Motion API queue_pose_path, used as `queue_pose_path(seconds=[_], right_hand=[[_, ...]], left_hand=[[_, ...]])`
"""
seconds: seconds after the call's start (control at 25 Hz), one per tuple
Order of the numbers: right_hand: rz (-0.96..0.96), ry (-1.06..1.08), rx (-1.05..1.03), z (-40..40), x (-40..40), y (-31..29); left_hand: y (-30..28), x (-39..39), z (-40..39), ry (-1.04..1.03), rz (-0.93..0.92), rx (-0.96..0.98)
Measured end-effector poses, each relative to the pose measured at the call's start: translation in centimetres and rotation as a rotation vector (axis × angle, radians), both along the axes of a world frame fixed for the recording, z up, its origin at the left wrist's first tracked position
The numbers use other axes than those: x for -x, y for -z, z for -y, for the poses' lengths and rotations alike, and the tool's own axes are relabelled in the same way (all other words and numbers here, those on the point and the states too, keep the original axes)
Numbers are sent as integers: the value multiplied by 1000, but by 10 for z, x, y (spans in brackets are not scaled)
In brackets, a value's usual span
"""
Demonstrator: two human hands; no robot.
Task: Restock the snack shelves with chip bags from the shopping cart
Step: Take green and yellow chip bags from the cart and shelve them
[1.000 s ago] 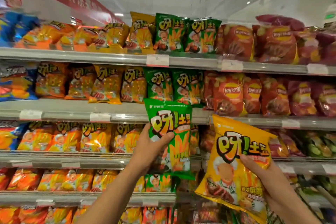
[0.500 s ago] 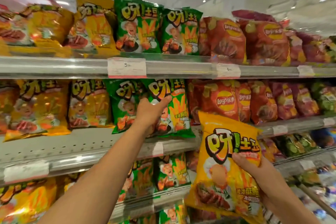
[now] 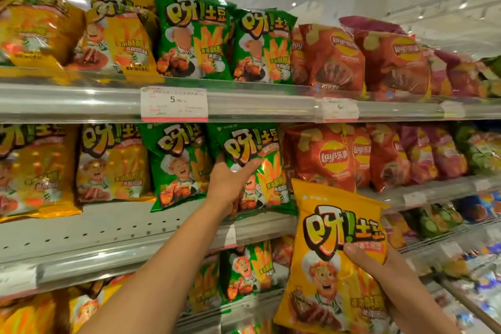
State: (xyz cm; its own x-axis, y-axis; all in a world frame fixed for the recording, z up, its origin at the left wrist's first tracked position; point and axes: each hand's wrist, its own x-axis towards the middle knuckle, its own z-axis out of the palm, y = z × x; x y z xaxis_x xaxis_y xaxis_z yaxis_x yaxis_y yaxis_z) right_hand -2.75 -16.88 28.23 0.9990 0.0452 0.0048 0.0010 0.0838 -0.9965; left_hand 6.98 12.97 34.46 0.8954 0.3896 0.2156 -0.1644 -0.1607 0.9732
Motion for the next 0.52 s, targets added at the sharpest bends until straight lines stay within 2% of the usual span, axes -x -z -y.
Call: queue_pose_path(seconds=[0.16,0.28,0.44,0.52], right_hand=[[45,-99,-12,1,12,-2],[80,-107,13,8,20,-6],[91,-185,-3,25,32,-6],[78,-218,-6,28,39,-2]], left_hand=[[-5,4,3,-78,-44,-57],[-10,21,9,-209,-95,-202],[5,70,22,-245,43,-348],[18,97,25,-253,45,-508]])
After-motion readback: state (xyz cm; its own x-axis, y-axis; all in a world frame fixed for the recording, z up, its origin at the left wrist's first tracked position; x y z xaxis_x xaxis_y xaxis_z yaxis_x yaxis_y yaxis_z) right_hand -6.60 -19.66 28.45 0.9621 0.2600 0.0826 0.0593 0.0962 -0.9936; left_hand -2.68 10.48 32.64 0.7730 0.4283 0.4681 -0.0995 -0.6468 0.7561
